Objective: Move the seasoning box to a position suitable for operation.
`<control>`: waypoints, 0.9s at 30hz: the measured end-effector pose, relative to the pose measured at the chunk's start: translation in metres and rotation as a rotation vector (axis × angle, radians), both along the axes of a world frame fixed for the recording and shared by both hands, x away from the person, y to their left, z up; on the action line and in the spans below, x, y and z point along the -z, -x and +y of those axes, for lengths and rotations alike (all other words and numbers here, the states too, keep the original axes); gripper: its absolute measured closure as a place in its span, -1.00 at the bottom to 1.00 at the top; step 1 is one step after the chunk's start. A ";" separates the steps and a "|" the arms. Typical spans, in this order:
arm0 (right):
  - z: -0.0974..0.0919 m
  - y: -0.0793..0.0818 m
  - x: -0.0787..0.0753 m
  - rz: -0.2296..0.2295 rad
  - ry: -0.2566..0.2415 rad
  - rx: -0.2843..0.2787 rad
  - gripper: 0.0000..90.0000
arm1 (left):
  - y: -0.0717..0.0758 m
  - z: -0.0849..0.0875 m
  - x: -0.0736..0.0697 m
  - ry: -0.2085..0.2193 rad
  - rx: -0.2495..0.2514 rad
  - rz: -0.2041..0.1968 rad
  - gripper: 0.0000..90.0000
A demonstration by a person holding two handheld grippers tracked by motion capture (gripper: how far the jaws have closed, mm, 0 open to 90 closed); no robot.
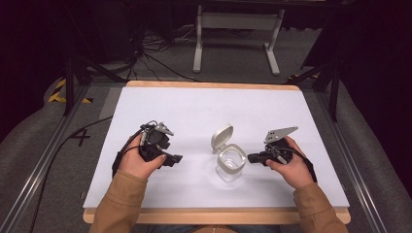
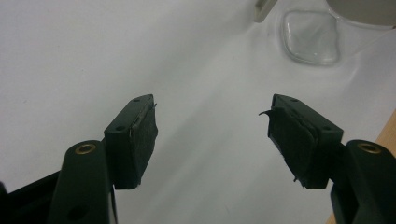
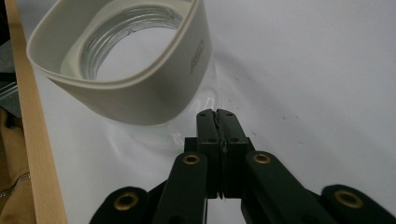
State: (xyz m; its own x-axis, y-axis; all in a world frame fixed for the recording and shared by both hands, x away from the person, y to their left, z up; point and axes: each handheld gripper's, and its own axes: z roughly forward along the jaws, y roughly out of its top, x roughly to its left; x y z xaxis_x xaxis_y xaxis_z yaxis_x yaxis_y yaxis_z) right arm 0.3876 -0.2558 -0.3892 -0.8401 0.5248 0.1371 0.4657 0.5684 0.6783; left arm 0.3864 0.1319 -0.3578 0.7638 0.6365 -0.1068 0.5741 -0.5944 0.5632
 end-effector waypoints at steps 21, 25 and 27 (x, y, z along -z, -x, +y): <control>0.010 0.002 0.002 0.001 0.035 -0.025 1.00 | 0.001 0.001 -0.001 0.004 -0.005 -0.006 -0.27; 0.010 0.003 0.002 0.007 0.035 -0.039 1.00 | 0.001 0.001 -0.001 0.004 -0.001 -0.001 -0.27; 0.010 0.003 0.002 0.011 0.037 -0.043 1.00 | 0.001 0.001 -0.001 0.005 0.000 0.000 -0.27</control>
State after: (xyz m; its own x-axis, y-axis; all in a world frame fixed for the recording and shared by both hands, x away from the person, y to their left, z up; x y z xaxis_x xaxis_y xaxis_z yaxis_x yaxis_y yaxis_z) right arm 0.3842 -0.2458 -0.3909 -0.8607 0.4928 0.1280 0.4476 0.6126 0.6515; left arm 0.3856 0.1329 -0.3565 0.7640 0.6358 -0.1098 0.5738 -0.5915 0.5665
